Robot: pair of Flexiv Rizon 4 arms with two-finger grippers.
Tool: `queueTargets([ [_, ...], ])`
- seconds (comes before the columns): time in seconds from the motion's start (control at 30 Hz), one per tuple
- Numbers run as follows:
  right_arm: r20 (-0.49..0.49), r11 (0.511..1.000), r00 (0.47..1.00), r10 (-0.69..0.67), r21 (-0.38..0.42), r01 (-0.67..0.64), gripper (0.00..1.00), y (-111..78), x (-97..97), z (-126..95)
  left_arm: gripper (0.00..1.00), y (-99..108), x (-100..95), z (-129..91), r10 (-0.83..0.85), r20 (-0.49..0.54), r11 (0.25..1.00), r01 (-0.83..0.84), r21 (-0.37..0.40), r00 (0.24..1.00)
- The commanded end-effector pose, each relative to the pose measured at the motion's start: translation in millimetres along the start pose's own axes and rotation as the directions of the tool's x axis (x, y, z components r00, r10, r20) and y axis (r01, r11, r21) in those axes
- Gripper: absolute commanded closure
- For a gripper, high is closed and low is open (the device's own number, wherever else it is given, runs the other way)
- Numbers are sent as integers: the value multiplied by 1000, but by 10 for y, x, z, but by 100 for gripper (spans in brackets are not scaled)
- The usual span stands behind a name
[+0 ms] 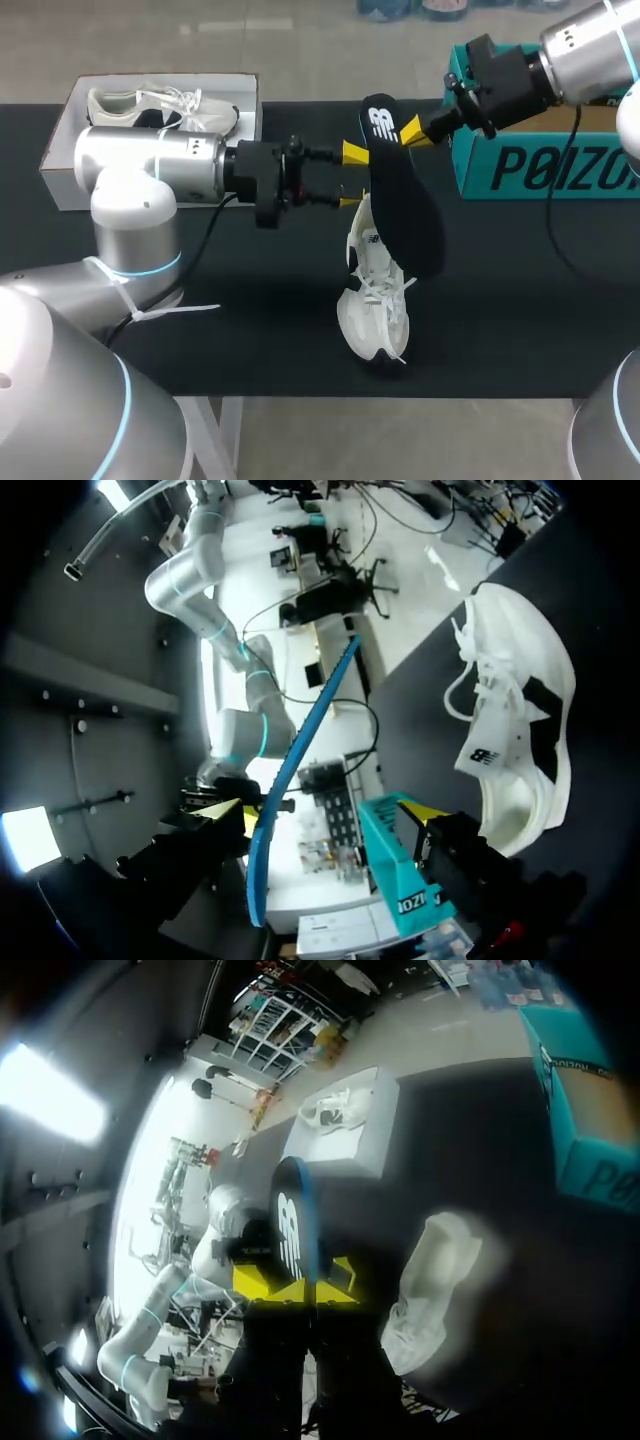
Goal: Take the shoe out of the shoebox, open the shoe tongue, remove and reinsert the insole, then place the shoe into the shoebox
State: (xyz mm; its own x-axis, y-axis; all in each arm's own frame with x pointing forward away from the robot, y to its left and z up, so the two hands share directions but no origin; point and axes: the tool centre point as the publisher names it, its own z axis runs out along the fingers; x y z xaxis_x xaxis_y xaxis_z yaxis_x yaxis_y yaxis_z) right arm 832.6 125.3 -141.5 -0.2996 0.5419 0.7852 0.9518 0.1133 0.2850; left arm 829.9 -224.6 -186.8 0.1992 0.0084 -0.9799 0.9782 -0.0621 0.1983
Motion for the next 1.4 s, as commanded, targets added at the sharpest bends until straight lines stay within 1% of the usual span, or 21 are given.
queueTargets([
  [0.03,-10,1000,1000,3,2,-3,100,37,-25,110,0,14,-15,46,11,7,1000,-11,-1,1000],
  [0.13,-21,1000,1000,10,5,-9,100,51,-47,157,0,5,-51,83,16,13,1000,-16,-1,1000],
  [0.27,-36,1000,999,17,-1,-17,100,61,-60,181,0,-57,-78,194,23,16,1000,-23,16,1000],
  [0.43,-43,999,999,27,-18,-28,100,88,-83,148,0,-127,-59,291,17,14,999,-17,30,1000],
  [0.53,-46,999,998,33,-35,-34,100,104,-107,94,0,-165,-48,302,16,11,999,-16,31,1000],
  [0.7,-60,996,997,49,-72,-54,100,120,-159,36,0,-170,-37,294,12,16,1000,-13,21,1000],
  [0.8,-59,996,997,52,-75,-56,100,125,-163,30,0,-164,-31,292,14,20,1000,-14,14,1000],
  [0.83,-60,996,997,52,-75,-57,100,129,-167,34,24,-162,-29,294,14,22,1000,-15,12,1000],
  [0.87,-61,996,997,52,-75,-57,100,134,-168,39,55,-160,-26,295,16,24,1000,-16,11,1000],
  [0.9,-62,996,997,51,-74,-56,100,141,-167,48,75,-156,-22,297,19,25,1000,-20,6,999],
  [0.93,-64,996,997,50,-74,-55,100,144,-161,58,100,-151,-19,300,21,25,1000,-21,3,999],
  [1.17,-85,995,995,51,-82,-58,100,140,-156,102,100,-119,-3,330,13,50,1000,-13,9,999],
  [1.4,-88,994,995,56,-90,-63,100,114,-157,113,100,-112,-5,341,16,53,1000,-16,4,998],
])
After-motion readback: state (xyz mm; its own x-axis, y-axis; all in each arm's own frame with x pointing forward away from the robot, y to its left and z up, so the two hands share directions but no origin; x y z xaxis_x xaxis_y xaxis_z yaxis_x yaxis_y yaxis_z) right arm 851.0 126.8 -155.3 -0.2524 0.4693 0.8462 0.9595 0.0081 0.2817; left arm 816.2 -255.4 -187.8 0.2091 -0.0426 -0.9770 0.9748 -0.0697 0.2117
